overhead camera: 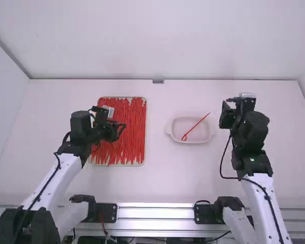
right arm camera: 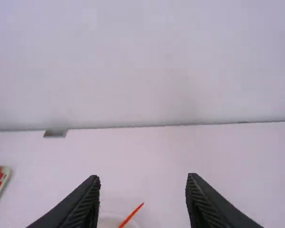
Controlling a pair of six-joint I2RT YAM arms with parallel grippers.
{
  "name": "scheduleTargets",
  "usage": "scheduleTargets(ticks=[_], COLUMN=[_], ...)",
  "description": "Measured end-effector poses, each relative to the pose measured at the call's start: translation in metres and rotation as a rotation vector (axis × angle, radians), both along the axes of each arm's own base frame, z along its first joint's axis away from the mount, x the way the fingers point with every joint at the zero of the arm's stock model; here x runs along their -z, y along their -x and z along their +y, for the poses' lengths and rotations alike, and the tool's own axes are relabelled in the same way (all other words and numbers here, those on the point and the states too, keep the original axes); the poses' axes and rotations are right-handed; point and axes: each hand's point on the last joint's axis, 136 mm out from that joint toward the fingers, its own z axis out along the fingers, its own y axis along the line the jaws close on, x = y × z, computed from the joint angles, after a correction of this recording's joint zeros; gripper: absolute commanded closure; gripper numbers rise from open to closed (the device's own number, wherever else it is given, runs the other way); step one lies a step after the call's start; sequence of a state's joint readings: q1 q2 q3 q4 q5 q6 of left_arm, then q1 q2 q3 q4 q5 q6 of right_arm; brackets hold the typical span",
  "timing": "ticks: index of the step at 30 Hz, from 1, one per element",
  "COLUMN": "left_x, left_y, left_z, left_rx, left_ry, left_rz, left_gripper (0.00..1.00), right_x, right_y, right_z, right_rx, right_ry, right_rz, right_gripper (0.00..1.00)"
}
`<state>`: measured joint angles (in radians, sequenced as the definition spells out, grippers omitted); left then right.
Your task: Fasten the cable tie
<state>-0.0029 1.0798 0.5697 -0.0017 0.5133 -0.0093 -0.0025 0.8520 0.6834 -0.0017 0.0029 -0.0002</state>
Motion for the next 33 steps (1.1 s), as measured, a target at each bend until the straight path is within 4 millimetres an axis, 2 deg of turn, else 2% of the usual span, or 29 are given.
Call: scheduleTargets(ticks=[9,18,19,24,26,33], left_x=[0.039,0.080,0.086,0.109,0.110,0.083], left_y=[0.035,0.065,0.069,0.084,0.084,0.077], left_z=[0.032,0.064,0.069,0.079,0.081,0.082], left_rx=[-0.162,-0.321,-0.344,-0.393,-0.403,-0.427], left_ry=[-0.118,-0.230,-0.246,-0.281,-0.283,-0.263], left_rz=[-0.003,-0.007,-0.008,-0.008,-0.022,-0.141], left_gripper=[0.78,0.97,1.00,1.00,1.00,1.00], right_x=[0.044,0.085,0.092,0.116,0.122,0.148], right_y=[0.038,0.064,0.067,0.076,0.078,0.085], right_z=[0.000,0.000,0.000,0.001,0.001,0.000], right_rx=[-0.001,-0.002,-0.002,-0.005,-0.004,-0.001], right_ry=[0.002,0.002,0.001,0.002,0.004,0.004], right_rz=[0.006,0.003,0.003,0.005,0.006,0.006], right_gripper=[0.81,0.99,1.00,1.00,1.00,1.00])
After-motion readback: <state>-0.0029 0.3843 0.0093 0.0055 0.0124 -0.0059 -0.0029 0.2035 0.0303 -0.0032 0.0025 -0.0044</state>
